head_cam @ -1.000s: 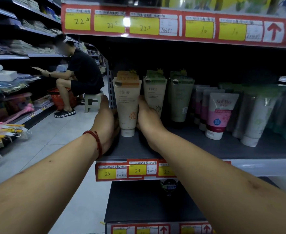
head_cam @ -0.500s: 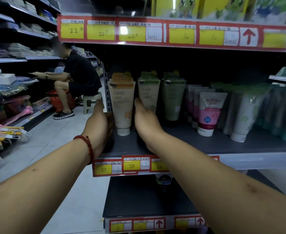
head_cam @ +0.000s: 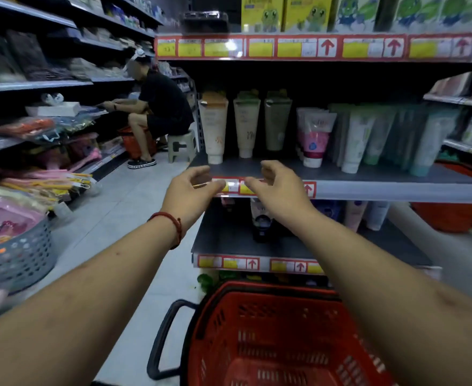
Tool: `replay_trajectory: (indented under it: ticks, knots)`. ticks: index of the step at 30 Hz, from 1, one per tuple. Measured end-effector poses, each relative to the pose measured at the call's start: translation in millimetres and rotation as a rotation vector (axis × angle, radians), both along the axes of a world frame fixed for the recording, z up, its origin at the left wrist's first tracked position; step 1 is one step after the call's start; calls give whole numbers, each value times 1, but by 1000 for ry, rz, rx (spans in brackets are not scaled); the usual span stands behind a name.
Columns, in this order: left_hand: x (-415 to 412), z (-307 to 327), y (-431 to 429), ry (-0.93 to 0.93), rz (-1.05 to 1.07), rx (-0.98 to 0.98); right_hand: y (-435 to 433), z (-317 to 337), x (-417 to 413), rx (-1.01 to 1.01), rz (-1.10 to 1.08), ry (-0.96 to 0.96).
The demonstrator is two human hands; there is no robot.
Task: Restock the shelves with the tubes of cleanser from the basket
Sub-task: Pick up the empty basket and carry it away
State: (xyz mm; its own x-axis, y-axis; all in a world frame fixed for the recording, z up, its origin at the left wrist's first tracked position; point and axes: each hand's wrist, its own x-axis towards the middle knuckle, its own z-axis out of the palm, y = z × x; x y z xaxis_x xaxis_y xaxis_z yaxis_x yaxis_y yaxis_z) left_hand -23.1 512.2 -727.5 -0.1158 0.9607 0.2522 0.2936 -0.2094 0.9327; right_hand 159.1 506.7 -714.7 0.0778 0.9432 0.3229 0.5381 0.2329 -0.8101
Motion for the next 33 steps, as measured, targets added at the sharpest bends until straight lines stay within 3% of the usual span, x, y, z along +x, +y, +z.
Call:
replay_trajectory:
  ticks: [6,11,14,19,23,29,33]
  knots:
    - [24,-85,-100,304,10,-75,-117,-93,67,-212,-64,-211]
    - [33,-159,-153,418,63,-185,-179,-169,126,-364,-218,-217]
    - [27,-200,-157,511,99,-300,-187,-201,162,-433,-281,-285]
    - [22,-253,-132,600,159,-653,-173,-257,209,-624,-432,-363]
    - [29,-273,-112,817,198,-735,-158,-281,216,-819,-549,-220]
    - [40,-293,-91,749,382,-824,-133,-301,227,-882,-678,-265]
    - [28,-270,-96,541,416,-889,-127,-278,223,-973,-637,-178]
